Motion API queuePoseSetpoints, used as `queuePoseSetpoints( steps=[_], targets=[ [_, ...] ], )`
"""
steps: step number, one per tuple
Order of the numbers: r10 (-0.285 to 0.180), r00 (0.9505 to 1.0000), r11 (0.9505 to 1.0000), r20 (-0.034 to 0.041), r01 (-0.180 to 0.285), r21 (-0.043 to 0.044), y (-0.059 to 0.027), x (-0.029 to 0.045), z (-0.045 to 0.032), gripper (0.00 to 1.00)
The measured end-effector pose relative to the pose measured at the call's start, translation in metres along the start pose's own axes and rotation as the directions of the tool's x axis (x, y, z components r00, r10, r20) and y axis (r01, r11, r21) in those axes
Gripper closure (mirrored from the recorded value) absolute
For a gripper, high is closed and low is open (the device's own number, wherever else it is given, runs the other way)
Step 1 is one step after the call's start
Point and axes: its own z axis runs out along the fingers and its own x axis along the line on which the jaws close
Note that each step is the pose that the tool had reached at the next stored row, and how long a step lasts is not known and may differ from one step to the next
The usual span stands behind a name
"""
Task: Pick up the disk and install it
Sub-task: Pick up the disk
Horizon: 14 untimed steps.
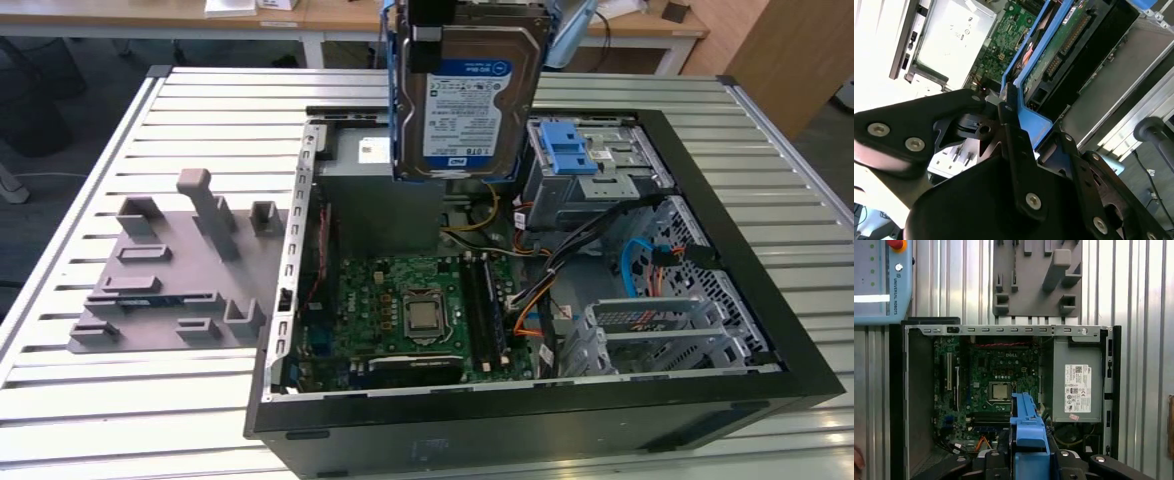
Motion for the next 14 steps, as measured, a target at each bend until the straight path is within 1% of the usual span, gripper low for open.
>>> queuePoseSetpoints(
  steps=[1, 2, 7, 14],
  targets=[
    [0.0, 1.0, 1.0, 0.0, 0.0, 0.0048, 0.0, 0.0006, 0.0001, 0.64],
    [0.0, 1.0, 1.0, 0.0001, 0.0, 0.006, -0.0002, 0.0011, 0.0001, 0.64],
    [0.0, 1.0, 1.0, 0.0001, 0.0, 0.006, -0.0023, 0.0077, 0.0015, 0.64],
    [0.0, 1.0, 1.0, 0.0002, 0.0, 0.006, -0.0046, 0.0127, 0.0027, 0.64]
  ],
)
